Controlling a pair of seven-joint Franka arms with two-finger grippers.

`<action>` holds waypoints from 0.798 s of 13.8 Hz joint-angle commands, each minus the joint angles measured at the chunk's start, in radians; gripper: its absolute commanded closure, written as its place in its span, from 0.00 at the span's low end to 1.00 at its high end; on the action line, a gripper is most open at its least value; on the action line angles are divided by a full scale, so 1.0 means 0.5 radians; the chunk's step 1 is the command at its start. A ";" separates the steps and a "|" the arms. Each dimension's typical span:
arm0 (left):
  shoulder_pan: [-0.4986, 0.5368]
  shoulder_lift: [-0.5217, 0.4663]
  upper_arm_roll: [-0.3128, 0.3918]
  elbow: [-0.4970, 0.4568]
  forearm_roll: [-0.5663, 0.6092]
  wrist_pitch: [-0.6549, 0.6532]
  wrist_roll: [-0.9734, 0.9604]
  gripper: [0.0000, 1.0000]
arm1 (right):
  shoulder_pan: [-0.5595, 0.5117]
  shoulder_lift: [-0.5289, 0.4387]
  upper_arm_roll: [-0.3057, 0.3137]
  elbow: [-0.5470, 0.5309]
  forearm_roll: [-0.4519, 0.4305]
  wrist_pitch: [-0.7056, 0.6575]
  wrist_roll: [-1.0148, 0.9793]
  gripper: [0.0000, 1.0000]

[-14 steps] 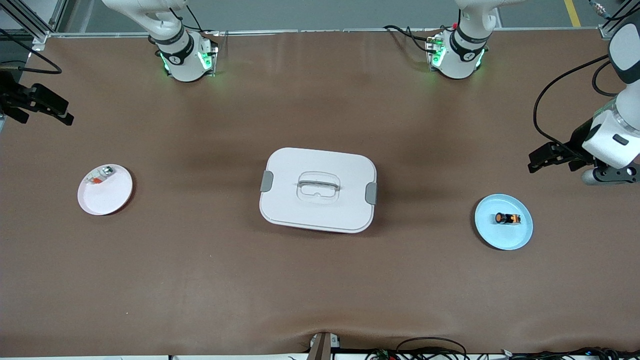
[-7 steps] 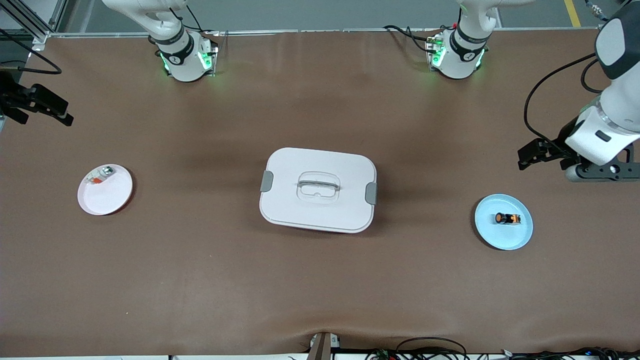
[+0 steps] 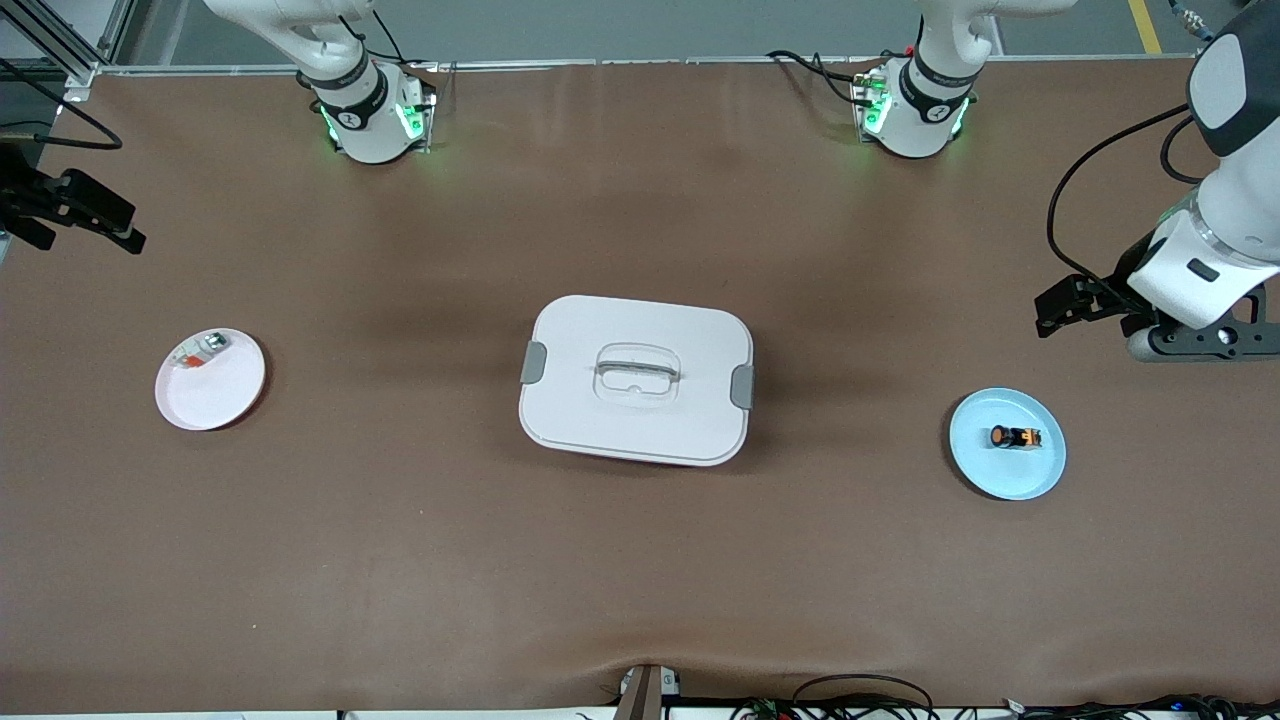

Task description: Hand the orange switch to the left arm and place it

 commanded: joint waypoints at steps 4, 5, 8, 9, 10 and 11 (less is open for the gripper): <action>0.002 -0.015 0.009 0.023 0.033 -0.047 0.005 0.00 | 0.001 -0.054 0.010 -0.053 -0.008 0.024 -0.003 0.00; 0.023 -0.015 0.003 0.023 0.033 -0.047 0.005 0.00 | -0.002 -0.051 0.014 -0.053 -0.008 0.027 -0.003 0.00; 0.173 -0.015 -0.141 0.023 0.033 -0.047 0.008 0.00 | -0.008 -0.051 0.010 -0.053 -0.008 0.027 -0.006 0.00; 0.201 -0.015 -0.175 0.023 0.030 -0.047 0.008 0.00 | -0.008 -0.048 0.010 -0.053 -0.008 0.030 -0.003 0.00; 0.201 -0.018 -0.178 0.023 0.030 -0.047 0.005 0.00 | -0.008 -0.048 0.010 -0.053 -0.008 0.030 -0.003 0.00; 0.198 -0.033 -0.178 0.020 0.030 -0.047 0.008 0.00 | -0.008 -0.048 0.010 -0.053 -0.008 0.030 -0.003 0.00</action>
